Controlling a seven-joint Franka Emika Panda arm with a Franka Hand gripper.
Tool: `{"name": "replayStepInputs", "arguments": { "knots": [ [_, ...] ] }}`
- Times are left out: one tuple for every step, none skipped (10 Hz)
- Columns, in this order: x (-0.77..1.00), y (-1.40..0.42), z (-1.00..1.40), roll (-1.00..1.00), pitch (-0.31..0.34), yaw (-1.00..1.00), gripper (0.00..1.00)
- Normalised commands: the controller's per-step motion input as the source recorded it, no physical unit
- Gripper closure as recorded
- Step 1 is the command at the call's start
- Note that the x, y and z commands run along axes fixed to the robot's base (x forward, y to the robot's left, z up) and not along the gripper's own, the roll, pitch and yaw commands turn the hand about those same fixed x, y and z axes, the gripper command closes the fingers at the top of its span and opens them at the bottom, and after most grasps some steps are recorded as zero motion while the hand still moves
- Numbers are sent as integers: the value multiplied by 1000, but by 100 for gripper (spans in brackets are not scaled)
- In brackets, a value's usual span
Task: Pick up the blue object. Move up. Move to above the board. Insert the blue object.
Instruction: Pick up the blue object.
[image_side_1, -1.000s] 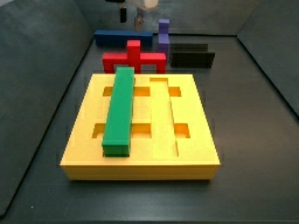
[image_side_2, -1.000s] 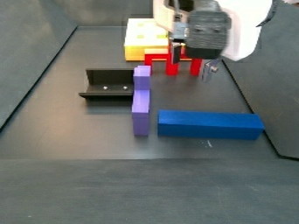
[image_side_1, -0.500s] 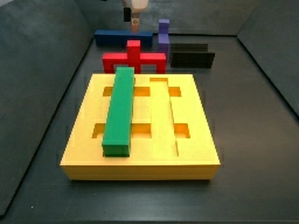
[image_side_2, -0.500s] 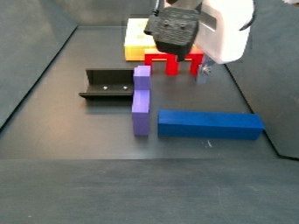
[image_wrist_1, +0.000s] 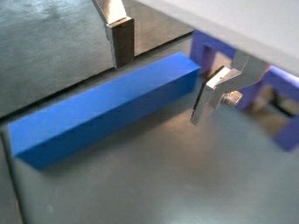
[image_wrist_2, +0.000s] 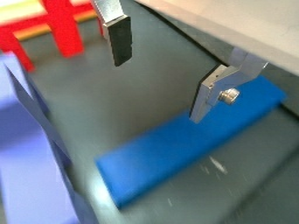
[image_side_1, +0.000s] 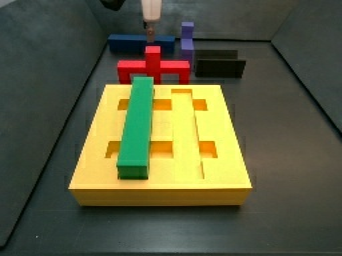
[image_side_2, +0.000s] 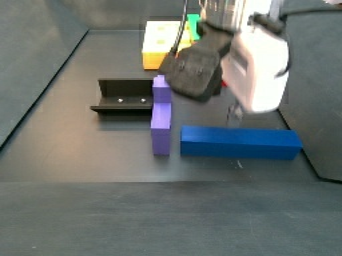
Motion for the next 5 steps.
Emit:
{"name": "replayStepInputs", "arguments": {
  "knots": [
    [0, 489, -383, -113, -26, -446, 0],
    [0, 409, -209, -191, -39, -451, 0],
    [-37, 363, -9, -336, -77, -346, 0],
    [0, 234, -20, -500, -200, -306, 0],
    [-211, 274, -223, -364, -227, -357, 0]
  ]
}}
